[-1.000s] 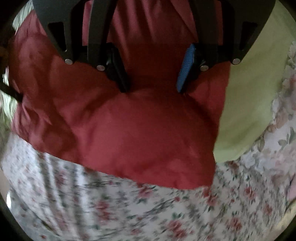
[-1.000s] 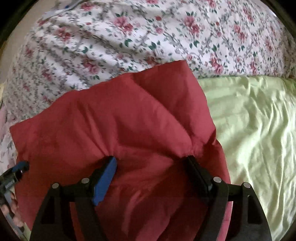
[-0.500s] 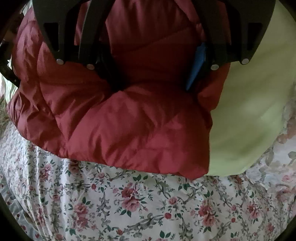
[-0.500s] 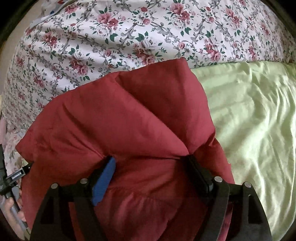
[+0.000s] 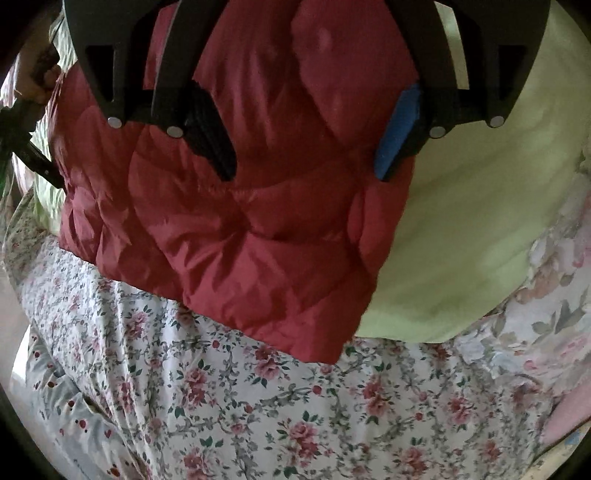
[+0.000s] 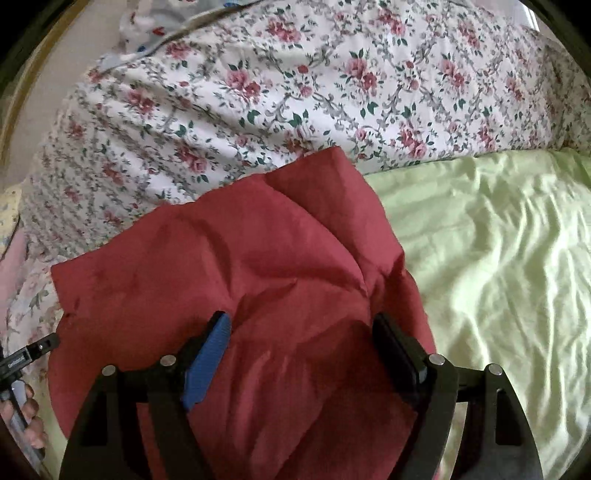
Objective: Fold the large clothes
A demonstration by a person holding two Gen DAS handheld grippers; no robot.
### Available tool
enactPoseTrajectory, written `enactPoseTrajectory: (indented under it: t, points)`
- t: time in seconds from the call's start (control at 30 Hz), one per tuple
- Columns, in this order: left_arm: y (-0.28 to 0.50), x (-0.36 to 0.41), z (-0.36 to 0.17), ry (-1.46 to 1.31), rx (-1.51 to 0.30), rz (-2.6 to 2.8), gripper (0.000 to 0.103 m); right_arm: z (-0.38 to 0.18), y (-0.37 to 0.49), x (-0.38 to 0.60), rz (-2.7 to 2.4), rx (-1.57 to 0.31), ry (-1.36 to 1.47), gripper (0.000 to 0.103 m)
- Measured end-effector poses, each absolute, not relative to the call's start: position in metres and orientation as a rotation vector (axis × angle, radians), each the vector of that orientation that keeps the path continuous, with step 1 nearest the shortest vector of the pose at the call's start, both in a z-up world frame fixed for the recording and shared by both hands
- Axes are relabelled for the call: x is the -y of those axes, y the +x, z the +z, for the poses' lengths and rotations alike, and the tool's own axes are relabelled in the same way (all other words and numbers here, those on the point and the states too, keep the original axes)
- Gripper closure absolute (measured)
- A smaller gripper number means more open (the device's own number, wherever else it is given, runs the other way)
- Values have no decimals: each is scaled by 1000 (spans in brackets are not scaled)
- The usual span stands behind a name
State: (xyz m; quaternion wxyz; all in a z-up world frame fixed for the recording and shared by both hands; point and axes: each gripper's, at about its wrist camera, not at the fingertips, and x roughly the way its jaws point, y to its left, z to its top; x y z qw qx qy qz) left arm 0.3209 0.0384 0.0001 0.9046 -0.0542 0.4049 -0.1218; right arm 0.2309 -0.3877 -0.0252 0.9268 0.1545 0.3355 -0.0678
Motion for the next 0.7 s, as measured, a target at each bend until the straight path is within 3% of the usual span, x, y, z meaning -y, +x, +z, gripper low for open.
enactPoseTrajectory:
  t: [0.27, 0.43, 0.7]
  points:
    - [315, -59, -31, -171, -860, -243, 26, -23, 200, 393, -119, -695, 316, 22]
    - [313, -67, -42, -208, -859, -244, 20, -30, 188, 407, -138, -707, 344, 22]
    - [328, -92, -71, -457, -942, -376, 17, -52, 180, 443, -120, -737, 524, 22]
